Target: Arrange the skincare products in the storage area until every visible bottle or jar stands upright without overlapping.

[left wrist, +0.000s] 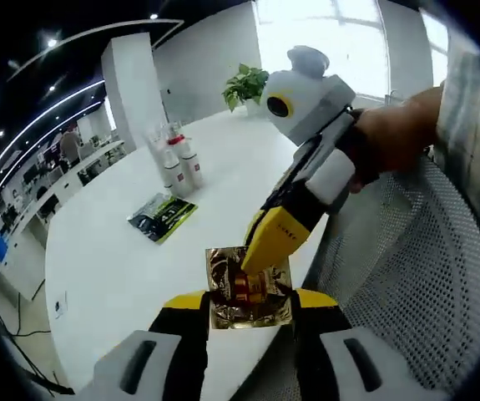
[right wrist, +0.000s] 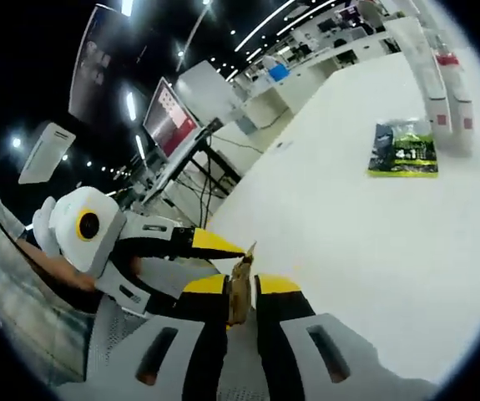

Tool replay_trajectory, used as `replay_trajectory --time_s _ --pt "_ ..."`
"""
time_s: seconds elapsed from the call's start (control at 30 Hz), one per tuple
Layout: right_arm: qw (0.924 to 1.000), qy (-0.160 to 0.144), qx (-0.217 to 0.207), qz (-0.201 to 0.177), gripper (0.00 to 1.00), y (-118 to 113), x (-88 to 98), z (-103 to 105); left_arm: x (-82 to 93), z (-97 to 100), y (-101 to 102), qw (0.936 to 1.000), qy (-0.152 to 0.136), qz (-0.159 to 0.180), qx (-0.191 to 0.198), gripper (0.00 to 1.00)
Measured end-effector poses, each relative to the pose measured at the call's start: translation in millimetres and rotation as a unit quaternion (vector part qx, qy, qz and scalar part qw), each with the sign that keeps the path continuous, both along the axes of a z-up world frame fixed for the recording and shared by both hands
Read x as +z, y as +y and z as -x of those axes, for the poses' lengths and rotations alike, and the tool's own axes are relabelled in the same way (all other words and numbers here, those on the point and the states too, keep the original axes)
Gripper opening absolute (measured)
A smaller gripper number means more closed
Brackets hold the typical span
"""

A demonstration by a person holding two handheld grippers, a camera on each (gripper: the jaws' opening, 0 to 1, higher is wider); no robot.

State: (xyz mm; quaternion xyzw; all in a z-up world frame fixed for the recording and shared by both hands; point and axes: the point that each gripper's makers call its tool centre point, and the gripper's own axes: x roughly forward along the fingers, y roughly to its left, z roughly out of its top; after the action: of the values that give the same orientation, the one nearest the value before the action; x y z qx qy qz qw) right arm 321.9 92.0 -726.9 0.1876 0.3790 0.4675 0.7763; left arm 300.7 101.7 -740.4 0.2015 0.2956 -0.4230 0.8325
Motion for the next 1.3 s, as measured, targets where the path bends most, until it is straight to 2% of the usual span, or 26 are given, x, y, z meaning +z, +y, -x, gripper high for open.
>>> replay_trajectory --time_s 0.1,0.23,0.3,0.33,0.4,0.43,0.57,0.63,0.67,0.7,0.77,0.8,0.87,0.93,1.0,1.07,1.17,1.27,1.3 --pt "0.9997 0.019 -0.012 -0.005 0.03 -3 -1.3 -2 1.9 0.1 -1 1.0 -0.003 0.001 -0.007 0.4" --pt "0.9986 0.04 -0.014 -0.034 0.01 -1 5.2 2 3.9 0.7 -2 0.9999 -0.006 0.008 -0.008 0.4" --pt "0.9988 0.033 -0.015 -0.034 0.01 -2 6.6 1 6.5 -1.2 -3 0.9998 -0.008 0.016 0.0 0.4" --pt "0.9981 0.032 -0.019 -0.05 0.01 -1 12.1 -1 8.5 -2.5 -3 0.9997 -0.011 0.022 0.002 0.4" --pt "0.9952 0.042 -0.033 -0.082 0.01 -2 20.7 -5 17.9 -6.5 -3 0.9982 -0.011 0.057 0.016 0.4" --pt "0.9941 0.041 -0.041 -0.091 0.0 -3 23.7 -7 21.8 -7.5 -2 0.9961 0.004 0.082 0.031 0.4" --pt "0.9912 0.029 -0.068 -0.11 0.0 -13 32.1 -18 27.0 -14.0 2 0.9881 0.042 0.133 0.065 0.43" --pt "0.9899 0.033 -0.077 -0.114 0.0 -17 32.6 -21 33.3 -13.8 -3 0.9771 0.077 0.184 0.073 0.47" --pt "0.9885 0.039 -0.079 -0.122 0.0 -16 34.1 -21 37.3 -12.4 -7 0.9671 0.105 0.218 0.077 0.51" --pt "0.9884 0.039 -0.08 -0.123 0.0 -17 34.5 -21 39.8 -12.8 -7 0.9601 0.121 0.237 0.084 0.53" --pt "0.988 0.032 -0.08 -0.129 0.0 -17 39.1 -21 43.0 -14.3 -6 0.9472 0.146 0.268 0.097 0.56" --pt "0.9867 0.024 -0.081 -0.139 0.0 -16 43.7 -22 41.0 -14.9 -3 0.9448 0.156 0.268 0.106 0.56" --pt "0.9804 0.016 -0.079 -0.18 0.0 -14 60.1 -23 39.2 -13.5 -2 0.9359 0.183 0.279 0.114 0.52" --pt "0.9751 0.013 -0.081 -0.206 0.0 -15 69.8 -25 41.6 -13.0 -2 0.9344 0.183 0.286 0.107 0.48" --pt "0.973 0.016 -0.08 -0.216 0.0 -17 72.2 -25 45.0 -10.5 -4 0.9338 0.182 0.291 0.101 0.35" --pt "0.9723 0.019 -0.078 -0.219 0.0 -16 73.1 -24 49.3 -1.6 -11 0.9248 0.208 0.308 0.083 0.26" --pt "0.9731 0.022 -0.074 -0.217 0.0 -14 72.1 -23 51.8 -1.7 -14 0.9241 0.204 0.314 0.077 0.25" --pt "0.9744 0.022 -0.069 -0.213 0.0 -13 69.7 -22 54.3 -1.1 -13 0.9147 0.222 0.329 0.08 0.24" --pt "0.9747 0.025 -0.069 -0.211 0.0 -13 68.7 -22 55.0 -2.6 -11 0.9148 0.218 0.33 0.082 0.22"
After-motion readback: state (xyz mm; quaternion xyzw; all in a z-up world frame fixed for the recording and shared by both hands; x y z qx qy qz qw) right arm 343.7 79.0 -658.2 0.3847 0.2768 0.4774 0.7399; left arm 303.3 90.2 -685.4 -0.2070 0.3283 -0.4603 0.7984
